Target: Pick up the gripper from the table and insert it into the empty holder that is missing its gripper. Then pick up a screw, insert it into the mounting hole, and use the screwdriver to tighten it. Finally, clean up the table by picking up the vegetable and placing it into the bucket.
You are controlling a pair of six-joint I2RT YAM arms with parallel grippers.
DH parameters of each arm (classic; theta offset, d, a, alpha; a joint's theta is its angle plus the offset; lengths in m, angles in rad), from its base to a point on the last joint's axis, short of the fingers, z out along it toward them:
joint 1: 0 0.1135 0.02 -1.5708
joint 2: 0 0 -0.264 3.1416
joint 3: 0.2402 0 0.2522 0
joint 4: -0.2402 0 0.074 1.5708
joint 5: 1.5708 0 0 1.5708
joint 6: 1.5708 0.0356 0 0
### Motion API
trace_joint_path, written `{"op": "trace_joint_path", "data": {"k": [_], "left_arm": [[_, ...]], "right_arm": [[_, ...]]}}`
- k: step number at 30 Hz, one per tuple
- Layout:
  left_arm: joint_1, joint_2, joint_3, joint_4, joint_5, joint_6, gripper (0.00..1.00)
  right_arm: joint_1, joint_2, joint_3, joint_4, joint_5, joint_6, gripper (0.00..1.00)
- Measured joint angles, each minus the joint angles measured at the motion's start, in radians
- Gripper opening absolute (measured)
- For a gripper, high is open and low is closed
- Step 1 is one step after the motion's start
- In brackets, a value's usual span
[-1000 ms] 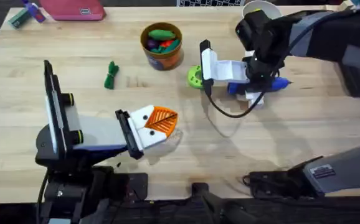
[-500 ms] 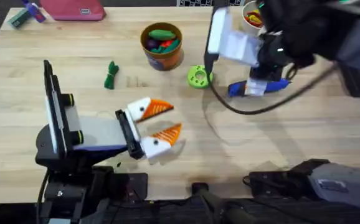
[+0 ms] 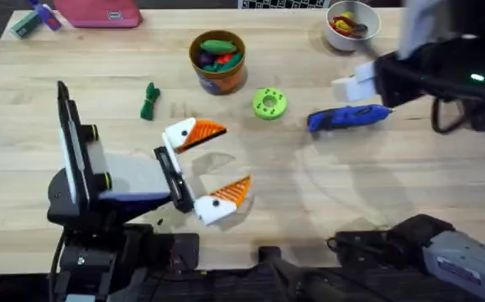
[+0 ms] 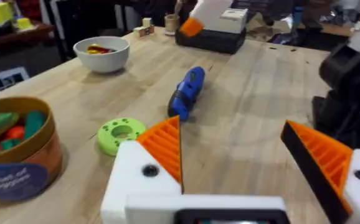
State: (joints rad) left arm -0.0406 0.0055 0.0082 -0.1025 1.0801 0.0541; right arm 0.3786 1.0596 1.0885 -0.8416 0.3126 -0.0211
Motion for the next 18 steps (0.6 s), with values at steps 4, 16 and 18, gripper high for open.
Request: {"op": "trace_joint_path", "data": {"k": [4, 16, 18], "left_arm": [[0.000, 0.000, 0.009, -0.001, -0.118, -0.081, 0.985], [0.000, 0.168, 0.495, -0.576, -0.641, -0.025, 0.984], [0.000, 0.256, 0.588, -0.666, -0.718, -0.020, 0.985]], "right_arm": [[0.000, -0.129, 0.000, -0.031, 0.000, 0.152, 0.991], [0.000, -0.514, -0.088, -0.120, -0.035, 0.306, 0.992], [0.000, -0.544, -0.128, -0.123, -0.050, 0.312, 0.992]]}}
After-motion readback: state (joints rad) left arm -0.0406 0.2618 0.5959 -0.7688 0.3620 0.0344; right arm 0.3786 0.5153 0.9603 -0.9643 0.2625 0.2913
